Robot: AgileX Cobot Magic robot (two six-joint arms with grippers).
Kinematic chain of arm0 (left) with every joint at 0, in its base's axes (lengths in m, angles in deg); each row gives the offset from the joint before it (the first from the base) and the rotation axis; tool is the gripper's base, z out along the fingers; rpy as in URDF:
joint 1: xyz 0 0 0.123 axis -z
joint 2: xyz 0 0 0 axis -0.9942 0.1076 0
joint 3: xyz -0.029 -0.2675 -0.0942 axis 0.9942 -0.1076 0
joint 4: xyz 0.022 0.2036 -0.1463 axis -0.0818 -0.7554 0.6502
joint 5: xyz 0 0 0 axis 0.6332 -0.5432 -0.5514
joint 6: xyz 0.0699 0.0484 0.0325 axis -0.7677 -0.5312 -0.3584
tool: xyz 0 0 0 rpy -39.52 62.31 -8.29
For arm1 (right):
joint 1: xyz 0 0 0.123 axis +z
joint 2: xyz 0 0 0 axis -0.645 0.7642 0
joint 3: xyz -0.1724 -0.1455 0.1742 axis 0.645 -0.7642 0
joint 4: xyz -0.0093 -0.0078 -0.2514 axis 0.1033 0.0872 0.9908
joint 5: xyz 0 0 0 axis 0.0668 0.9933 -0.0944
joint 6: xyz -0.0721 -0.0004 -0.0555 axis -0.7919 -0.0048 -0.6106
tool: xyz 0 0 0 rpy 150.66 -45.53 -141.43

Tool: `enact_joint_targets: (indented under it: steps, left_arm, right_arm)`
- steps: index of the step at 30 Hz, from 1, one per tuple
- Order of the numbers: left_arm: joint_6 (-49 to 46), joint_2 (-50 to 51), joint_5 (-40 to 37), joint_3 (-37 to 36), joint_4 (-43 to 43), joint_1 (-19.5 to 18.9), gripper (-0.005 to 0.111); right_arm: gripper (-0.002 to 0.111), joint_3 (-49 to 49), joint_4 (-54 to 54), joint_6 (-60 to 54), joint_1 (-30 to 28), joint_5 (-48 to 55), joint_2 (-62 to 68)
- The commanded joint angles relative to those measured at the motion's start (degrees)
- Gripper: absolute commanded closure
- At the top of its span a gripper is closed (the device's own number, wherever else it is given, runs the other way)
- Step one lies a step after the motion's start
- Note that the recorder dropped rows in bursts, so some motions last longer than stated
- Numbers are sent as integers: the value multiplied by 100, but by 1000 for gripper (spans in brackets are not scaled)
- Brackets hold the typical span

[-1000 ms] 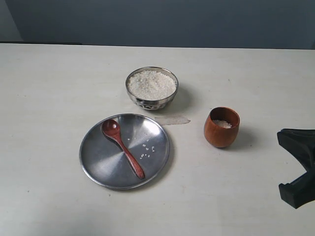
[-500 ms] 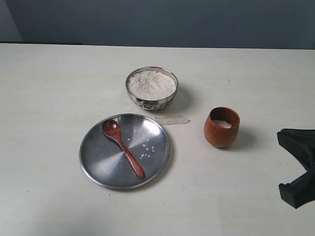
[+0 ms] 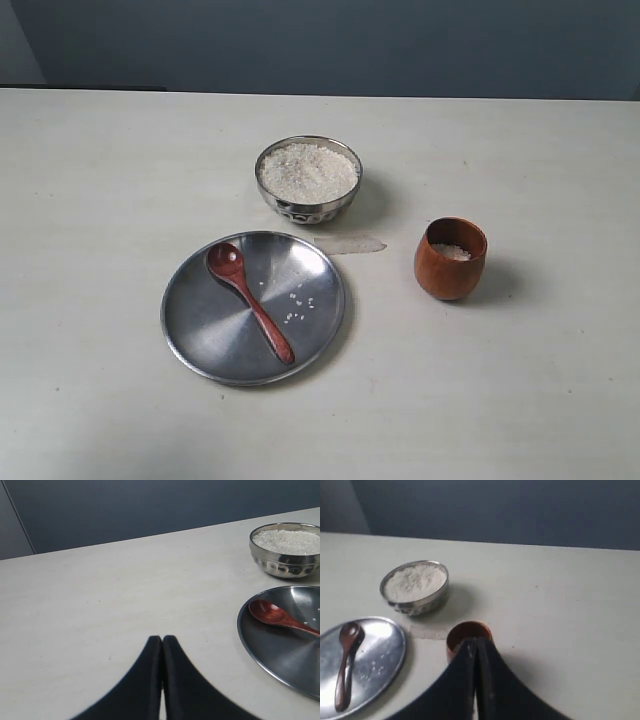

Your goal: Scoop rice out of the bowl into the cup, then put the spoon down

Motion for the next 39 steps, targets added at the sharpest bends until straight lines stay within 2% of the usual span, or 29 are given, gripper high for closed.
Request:
enact_joint_targets:
  steps: [1,11,18,23,31,39]
  left_arm:
    - [0,-26,80,-24,17,11,106]
    - [0,-26,80,-24,17,11,106]
    - [0,-26,80,-24,17,11,106]
    - [0,-26,80,-24,17,11,106]
    - [0,-26,80,-24,17,11,106]
    - [0,-26,80,-24,17,11,106]
  right_arm:
    - [108,-25,-332,7,-809,-62,-365]
    - [108,-25,-570,-68,-2660,22,-1189]
    - [108,-25,-608,-134,-3500,354,-1621]
    - [108,-25,-694,-144,-3687,1022,-1926]
    - [108,-25,-770,-144,-3681,1001,-1954]
    - [108,-25,-1061,-289,-3681,243,-1954]
